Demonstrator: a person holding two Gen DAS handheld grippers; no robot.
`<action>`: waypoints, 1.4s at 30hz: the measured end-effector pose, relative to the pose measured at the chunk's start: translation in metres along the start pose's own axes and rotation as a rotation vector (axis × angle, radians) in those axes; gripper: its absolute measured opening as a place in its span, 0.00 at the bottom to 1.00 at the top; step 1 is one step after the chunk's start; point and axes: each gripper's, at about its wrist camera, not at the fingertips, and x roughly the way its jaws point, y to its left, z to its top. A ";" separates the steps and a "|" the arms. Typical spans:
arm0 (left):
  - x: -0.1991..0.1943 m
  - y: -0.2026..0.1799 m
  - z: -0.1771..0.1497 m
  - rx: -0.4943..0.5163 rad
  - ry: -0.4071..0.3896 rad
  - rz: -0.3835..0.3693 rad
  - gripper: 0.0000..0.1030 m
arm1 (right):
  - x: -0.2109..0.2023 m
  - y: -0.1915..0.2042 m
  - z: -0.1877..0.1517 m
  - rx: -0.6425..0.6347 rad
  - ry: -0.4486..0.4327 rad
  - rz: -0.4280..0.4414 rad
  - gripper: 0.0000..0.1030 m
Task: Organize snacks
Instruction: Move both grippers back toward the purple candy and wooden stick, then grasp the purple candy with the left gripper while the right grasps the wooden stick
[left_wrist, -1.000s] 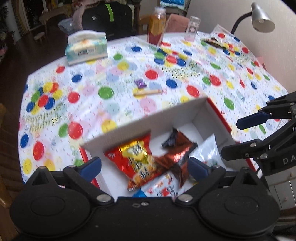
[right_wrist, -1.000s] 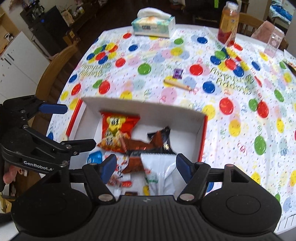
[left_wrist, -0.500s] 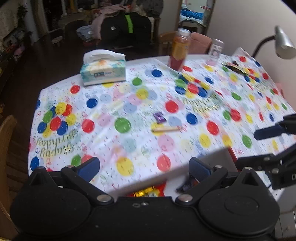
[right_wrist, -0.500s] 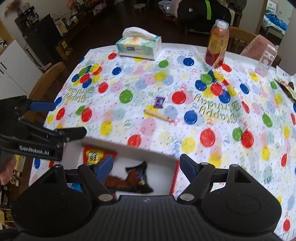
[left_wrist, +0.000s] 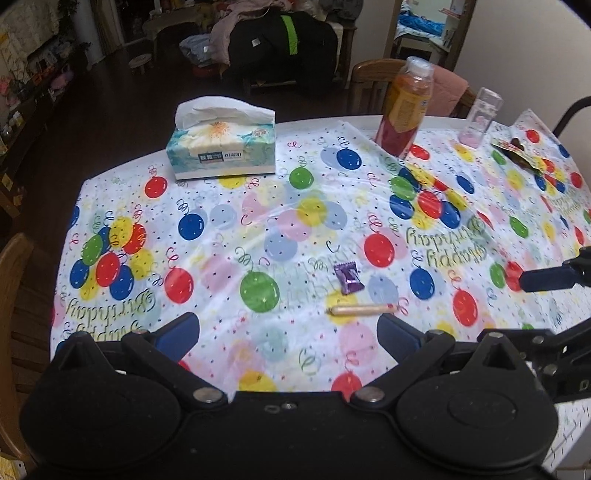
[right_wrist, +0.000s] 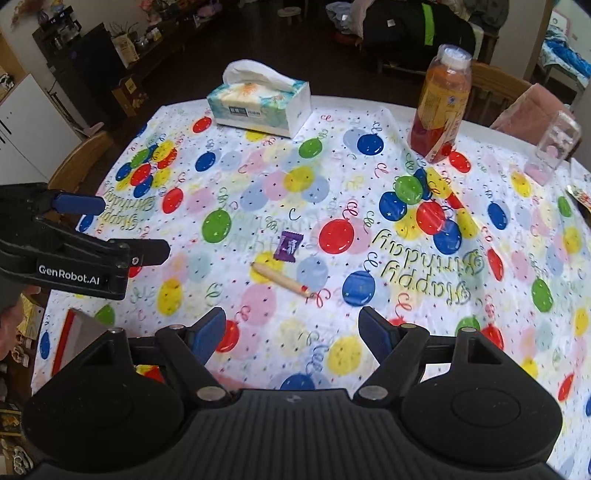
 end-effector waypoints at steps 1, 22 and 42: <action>0.006 -0.001 0.003 -0.007 0.008 0.001 0.99 | 0.007 -0.003 0.003 -0.009 0.006 0.005 0.76; 0.131 -0.025 0.048 -0.070 0.161 -0.014 0.77 | 0.116 -0.012 0.011 -0.269 0.079 0.075 0.65; 0.173 -0.051 0.053 -0.095 0.253 -0.114 0.30 | 0.155 -0.001 0.010 -0.376 0.076 0.128 0.25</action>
